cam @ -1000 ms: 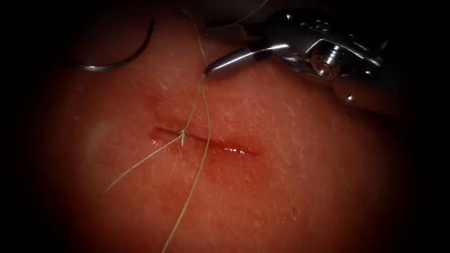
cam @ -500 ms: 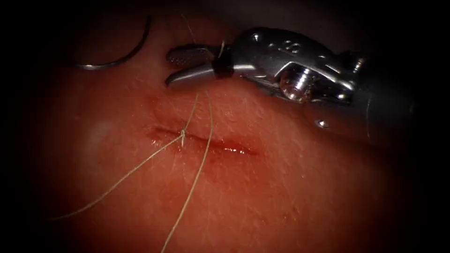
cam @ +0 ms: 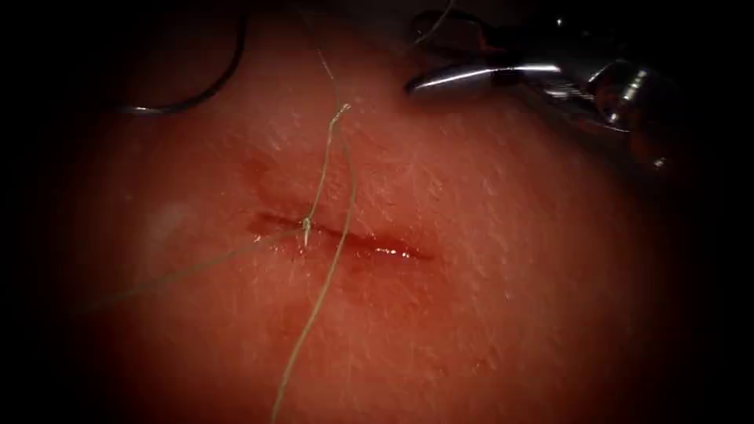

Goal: Wound Closure

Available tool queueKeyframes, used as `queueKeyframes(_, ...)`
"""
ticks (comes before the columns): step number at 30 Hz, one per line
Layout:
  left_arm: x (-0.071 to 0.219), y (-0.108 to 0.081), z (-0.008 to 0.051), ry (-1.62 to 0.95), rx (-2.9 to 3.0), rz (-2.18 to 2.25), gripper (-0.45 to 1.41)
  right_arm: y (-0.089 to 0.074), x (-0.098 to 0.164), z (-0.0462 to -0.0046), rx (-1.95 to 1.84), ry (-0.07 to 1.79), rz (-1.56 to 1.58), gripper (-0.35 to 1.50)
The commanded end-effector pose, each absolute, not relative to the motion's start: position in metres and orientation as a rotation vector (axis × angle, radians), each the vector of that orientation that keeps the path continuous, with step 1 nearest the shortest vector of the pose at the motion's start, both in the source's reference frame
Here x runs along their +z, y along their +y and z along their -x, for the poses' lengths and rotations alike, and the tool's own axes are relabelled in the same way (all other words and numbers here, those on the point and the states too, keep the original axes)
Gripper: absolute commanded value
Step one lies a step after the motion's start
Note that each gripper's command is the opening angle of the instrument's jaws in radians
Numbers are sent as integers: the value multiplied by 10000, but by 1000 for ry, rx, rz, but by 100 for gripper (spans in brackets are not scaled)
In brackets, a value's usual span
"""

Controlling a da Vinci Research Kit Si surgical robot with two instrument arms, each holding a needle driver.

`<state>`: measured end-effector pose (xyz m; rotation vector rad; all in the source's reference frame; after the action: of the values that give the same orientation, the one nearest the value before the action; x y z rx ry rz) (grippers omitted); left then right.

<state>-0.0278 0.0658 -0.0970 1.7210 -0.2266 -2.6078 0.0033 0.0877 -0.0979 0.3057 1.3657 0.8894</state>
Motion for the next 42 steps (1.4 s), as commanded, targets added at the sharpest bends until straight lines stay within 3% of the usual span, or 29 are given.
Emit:
queueKeyframes(1,-964,655,285,-228,-2606,-1718,-35,884,-980,-22,894,1375,-303,148)
queueKeyframes(5,-967,656,293,-231,-2604,-1718,-35,882,-986,2,885,1400,-321,148)
queueKeyframes(10,-953,663,300,-239,-2602,-1717,-35,848,-984,-6,813,1336,-368,143)
queueKeyframes(13,-936,665,303,-247,-2606,-1720,-35,832,-991,-18,763,1342,-422,111)
queueKeyframes(16,-915,665,305,-229,-2624,-1728,-35,825,-999,-33,753,1347,-438,96)
queueKeyframes(17,-896,667,303,-224,-2632,-1735,-35,819,-1007,-47,743,1352,-454,79)
queueKeyframes(19,-888,667,301,-220,-2636,-1739,-35,817,-1011,-56,740,1355,-461,66)
queueKeyframes(23,-883,668,299,-214,-2623,-1746,-35,812,-1013,-87,715,1366,-486,17)
queueKeyframes(24,-885,668,299,-210,-2621,-1748,-35,811,-1013,-93,711,1368,-488,12)
queueKeyframes(42,-888,708,293,-209,-2575,-1900,-35,805,-960,-255,627,1362,-501,-10)
